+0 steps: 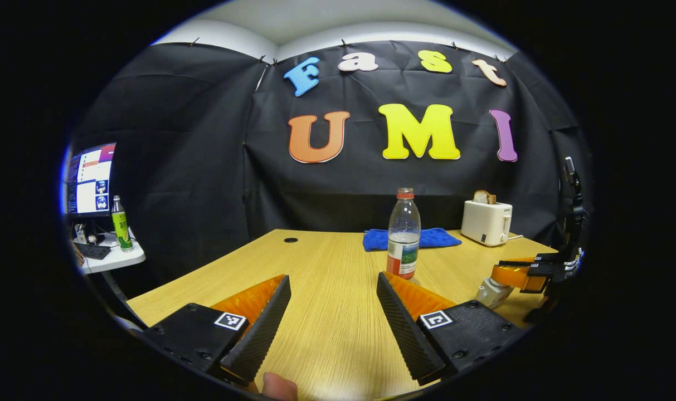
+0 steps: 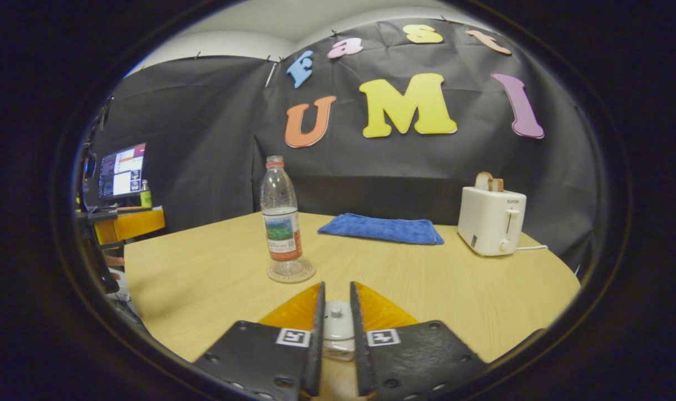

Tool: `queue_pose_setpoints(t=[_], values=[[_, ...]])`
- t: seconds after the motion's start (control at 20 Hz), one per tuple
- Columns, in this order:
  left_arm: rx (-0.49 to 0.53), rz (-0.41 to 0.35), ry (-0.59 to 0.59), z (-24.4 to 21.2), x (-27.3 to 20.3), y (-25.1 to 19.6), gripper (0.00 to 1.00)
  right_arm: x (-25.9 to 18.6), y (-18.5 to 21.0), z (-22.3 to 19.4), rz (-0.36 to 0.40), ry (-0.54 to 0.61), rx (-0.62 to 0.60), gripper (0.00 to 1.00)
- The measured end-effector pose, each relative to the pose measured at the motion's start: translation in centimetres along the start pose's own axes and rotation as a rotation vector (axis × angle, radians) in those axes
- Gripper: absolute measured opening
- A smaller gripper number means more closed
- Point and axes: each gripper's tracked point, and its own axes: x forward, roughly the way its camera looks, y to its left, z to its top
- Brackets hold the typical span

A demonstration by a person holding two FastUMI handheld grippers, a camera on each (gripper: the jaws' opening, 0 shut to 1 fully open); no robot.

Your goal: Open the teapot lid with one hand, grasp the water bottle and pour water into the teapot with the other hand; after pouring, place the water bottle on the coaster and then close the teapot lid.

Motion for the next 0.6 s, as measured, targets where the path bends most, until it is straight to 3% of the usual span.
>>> queue_pose_setpoints(t=[0.2, 0.45, 0.6], values=[[0.001, -0.007, -0.039, 1.6, -0.4, -2.5, 0.97, -1.7, -1.5, 2.3, -0.064, -0.066, 0.002, 0.98], [0.000, 0.004, -0.069, 3.7, -0.3, -6.8, 0.97, -6.4, -5.0, 6.7, -0.176, -0.183, 0.020, 0.96], [-0.016, -0.048, -0.118, 5.6, -0.5, -10.8, 0.97, -10.5, -8.3, 8.4, -0.277, -0.221, 0.011, 0.96]])
